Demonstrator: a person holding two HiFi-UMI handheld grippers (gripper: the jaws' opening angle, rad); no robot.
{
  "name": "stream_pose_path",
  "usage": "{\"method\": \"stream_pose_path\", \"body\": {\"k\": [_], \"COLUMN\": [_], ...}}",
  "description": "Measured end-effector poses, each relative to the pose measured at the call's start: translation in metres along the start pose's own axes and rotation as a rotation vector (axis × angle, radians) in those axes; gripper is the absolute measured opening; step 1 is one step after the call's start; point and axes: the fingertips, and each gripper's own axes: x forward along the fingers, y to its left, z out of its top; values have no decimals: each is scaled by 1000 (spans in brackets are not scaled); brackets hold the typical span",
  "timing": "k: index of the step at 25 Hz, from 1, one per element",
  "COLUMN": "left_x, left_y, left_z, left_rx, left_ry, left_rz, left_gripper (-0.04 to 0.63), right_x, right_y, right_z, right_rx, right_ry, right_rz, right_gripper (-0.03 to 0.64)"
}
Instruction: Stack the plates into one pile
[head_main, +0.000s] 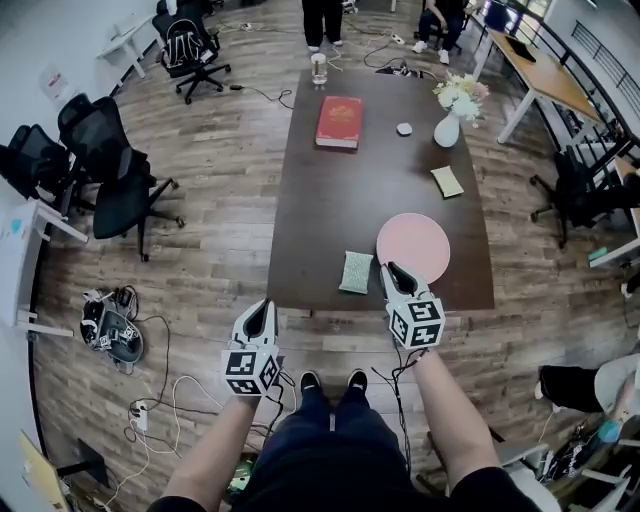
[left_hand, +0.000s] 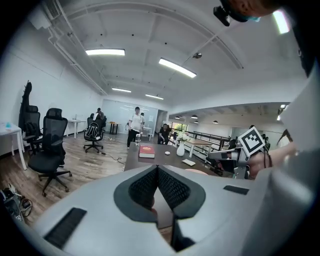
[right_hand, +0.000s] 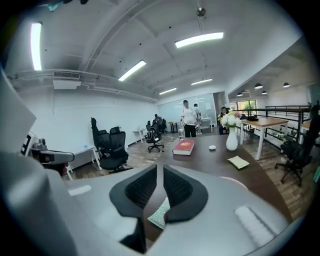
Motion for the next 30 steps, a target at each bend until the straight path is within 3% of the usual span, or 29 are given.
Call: {"method": "stream_pose_path", "body": {"k": [5, 13, 22, 30], "left_x": [7, 12, 2, 0], "left_y": [-21, -73, -116, -119], "left_z": [26, 71, 108, 119], "left_rx": [32, 74, 134, 151], "left_ry": [-31, -83, -138, -164], "left_rz": [-58, -198, -332, -357], "left_gripper": [-5, -5, -5, -5], "right_x": [-55, -136, -188, -200], "right_y": [-16, -25, -14, -12], "right_z": [31, 65, 85, 99], "right_rx": [4, -4, -29, -81], "right_ry": [-52, -90, -135, -169], "right_rz": [-71, -185, -234, -255], "right_gripper": [21, 20, 14, 12]}}
